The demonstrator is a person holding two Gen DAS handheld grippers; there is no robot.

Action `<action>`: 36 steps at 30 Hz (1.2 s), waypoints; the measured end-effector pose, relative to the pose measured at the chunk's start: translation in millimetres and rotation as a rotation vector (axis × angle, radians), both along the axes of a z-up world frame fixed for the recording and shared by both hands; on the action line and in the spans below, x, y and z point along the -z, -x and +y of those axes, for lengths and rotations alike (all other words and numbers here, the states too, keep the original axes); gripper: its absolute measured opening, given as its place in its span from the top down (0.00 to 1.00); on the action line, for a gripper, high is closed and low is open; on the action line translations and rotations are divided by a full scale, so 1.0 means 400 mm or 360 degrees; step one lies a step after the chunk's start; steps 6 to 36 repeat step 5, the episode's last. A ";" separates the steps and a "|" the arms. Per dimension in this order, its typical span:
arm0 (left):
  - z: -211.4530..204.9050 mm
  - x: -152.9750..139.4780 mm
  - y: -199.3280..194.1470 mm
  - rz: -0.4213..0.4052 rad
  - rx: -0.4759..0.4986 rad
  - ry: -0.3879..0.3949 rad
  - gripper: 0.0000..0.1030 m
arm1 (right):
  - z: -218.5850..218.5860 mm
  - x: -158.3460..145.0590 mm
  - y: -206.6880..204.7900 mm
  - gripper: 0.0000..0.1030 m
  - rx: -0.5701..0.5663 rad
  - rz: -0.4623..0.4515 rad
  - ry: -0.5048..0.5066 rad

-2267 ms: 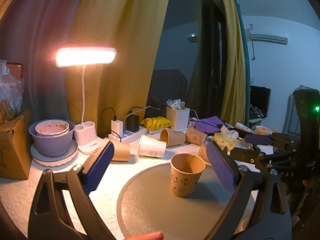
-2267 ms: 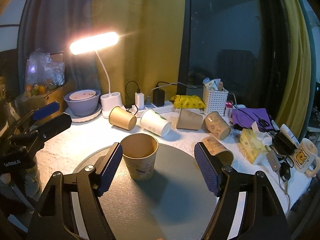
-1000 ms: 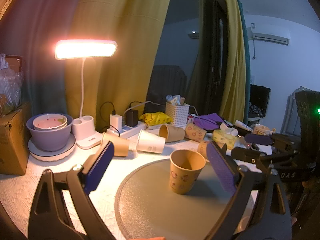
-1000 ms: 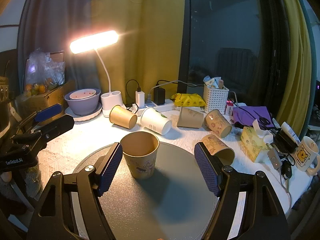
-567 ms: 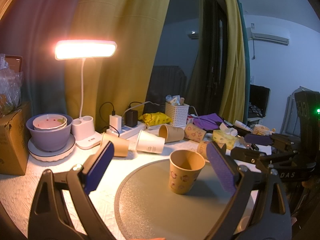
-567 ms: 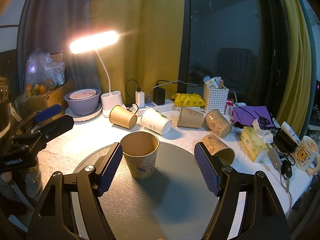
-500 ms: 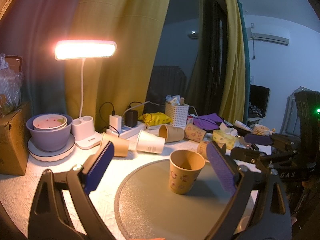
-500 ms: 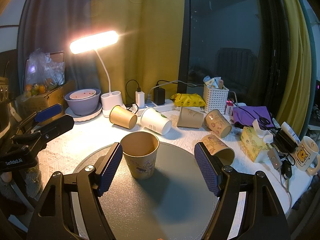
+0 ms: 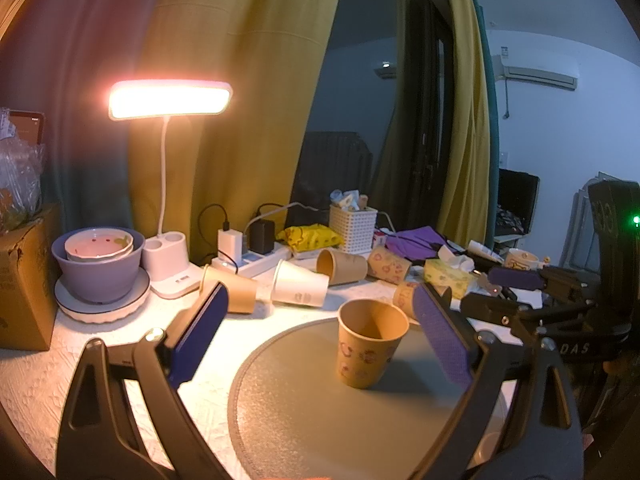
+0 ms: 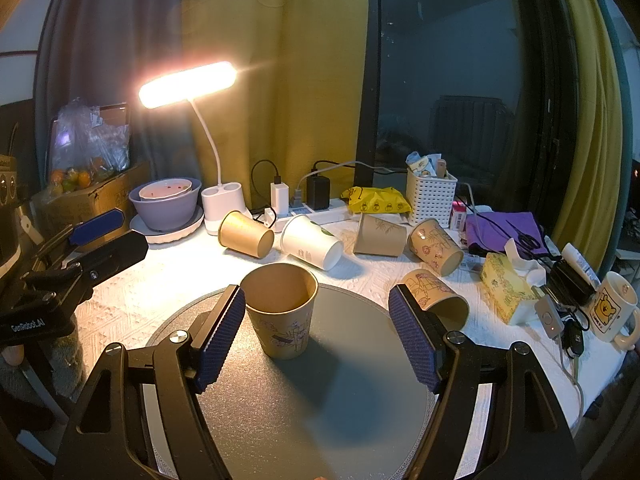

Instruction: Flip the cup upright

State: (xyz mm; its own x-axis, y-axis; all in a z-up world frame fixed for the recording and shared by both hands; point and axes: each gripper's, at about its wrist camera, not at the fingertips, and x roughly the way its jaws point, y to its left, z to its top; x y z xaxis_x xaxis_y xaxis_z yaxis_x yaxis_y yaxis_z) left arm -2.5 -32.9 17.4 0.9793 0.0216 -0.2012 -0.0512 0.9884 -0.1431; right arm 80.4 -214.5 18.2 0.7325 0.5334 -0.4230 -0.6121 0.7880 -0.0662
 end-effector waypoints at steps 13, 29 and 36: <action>-0.013 -0.001 0.008 -0.0036 0.0015 -0.0001 0.08 | 0.000 0.002 0.000 0.25 0.0003 0.0000 -0.0002; -0.013 -0.001 0.008 -0.0036 0.0015 -0.0001 0.08 | 0.000 0.002 0.000 0.25 0.0003 0.0000 -0.0002; -0.013 -0.001 0.008 -0.0036 0.0015 -0.0001 0.08 | 0.000 0.002 0.000 0.25 0.0003 0.0000 -0.0002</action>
